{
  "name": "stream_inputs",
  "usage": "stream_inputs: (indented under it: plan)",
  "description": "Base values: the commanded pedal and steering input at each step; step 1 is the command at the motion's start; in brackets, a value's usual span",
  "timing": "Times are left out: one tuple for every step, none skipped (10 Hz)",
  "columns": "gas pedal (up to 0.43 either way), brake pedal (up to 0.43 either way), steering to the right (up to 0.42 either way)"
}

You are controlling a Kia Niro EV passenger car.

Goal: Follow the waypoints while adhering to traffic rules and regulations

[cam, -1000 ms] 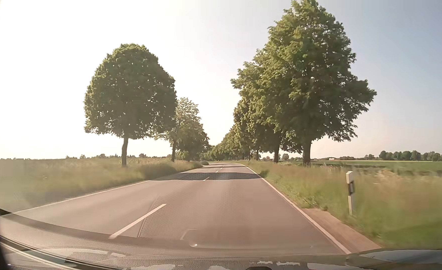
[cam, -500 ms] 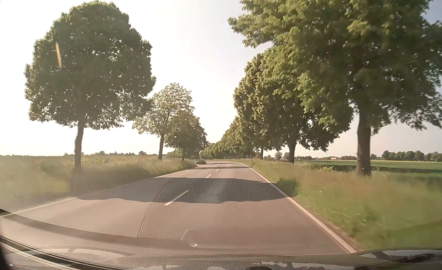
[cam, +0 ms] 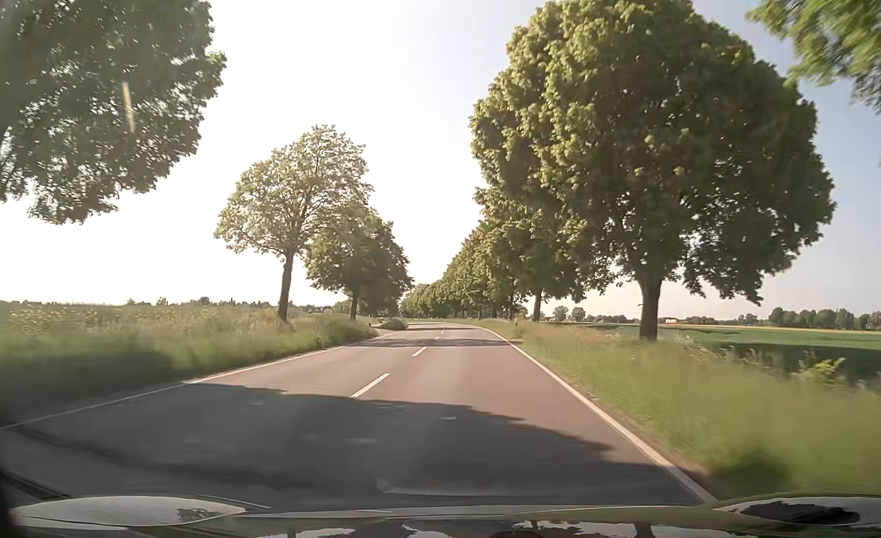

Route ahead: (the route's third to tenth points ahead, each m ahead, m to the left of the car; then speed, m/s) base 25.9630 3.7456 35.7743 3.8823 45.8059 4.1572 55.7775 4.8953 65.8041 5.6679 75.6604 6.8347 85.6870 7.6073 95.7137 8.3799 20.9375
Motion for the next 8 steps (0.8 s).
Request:
stream_inputs:
  plan:
    - [0.22,0.0,-0.003]
    - [0.209,0.0,-0.002]
    - [0.209,0.0,-0.002]
    - [0.209,0.0,-0.003]
    - [0.209,0.0,-0.002]
    - [0.209,0.0,-0.003]
    - [0.209,0.0,-0.003]
    - [0.209,0.0,-0.003]
